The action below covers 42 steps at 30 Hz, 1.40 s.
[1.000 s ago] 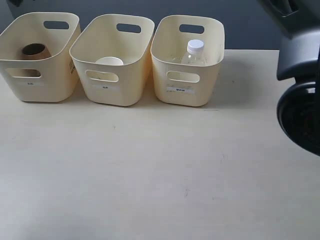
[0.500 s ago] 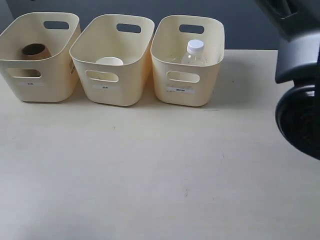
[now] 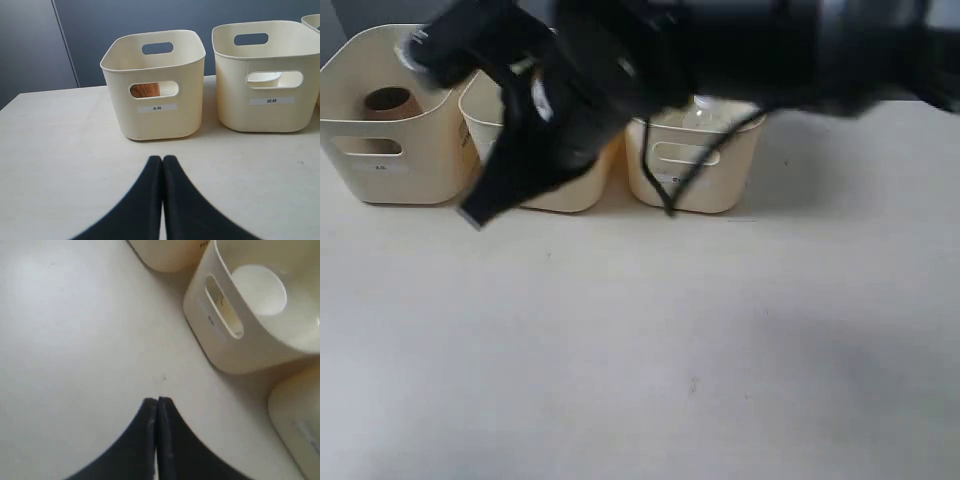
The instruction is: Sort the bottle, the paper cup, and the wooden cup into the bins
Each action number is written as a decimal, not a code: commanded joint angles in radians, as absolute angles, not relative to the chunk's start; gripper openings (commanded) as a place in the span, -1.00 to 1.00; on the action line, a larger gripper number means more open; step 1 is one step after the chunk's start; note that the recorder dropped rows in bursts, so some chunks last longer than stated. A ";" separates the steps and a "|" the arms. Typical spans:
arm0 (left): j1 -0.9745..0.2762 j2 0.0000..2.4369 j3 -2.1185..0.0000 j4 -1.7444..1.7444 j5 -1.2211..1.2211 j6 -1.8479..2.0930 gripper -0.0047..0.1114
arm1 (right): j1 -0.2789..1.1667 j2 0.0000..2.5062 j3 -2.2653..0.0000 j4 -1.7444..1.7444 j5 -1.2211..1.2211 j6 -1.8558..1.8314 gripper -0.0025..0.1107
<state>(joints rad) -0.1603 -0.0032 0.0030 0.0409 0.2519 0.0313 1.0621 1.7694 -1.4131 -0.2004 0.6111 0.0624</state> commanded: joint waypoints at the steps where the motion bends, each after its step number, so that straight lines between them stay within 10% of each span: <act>1: -0.163 0.000 0.000 0.043 0.239 0.028 -0.92 | 0.923 1.596 -1.008 -0.227 0.239 0.181 -0.97; 16: -0.163 0.000 0.000 0.043 0.239 0.028 -0.92 | 0.115 0.428 -0.286 -0.197 0.112 0.201 -0.97; 27: -0.163 0.000 0.000 0.043 0.239 0.028 -0.92 | 0.098 0.000 -0.265 -0.223 0.327 0.191 -0.97; 42: -0.163 0.000 0.000 0.043 0.239 0.028 -0.92 | 0.000 0.000 -0.003 -0.126 -0.017 0.131 -0.97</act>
<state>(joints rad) -0.1603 -0.0032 0.0030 0.0409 0.2519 0.0313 0.0140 0.0035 -0.0093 -0.1277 0.0000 0.1400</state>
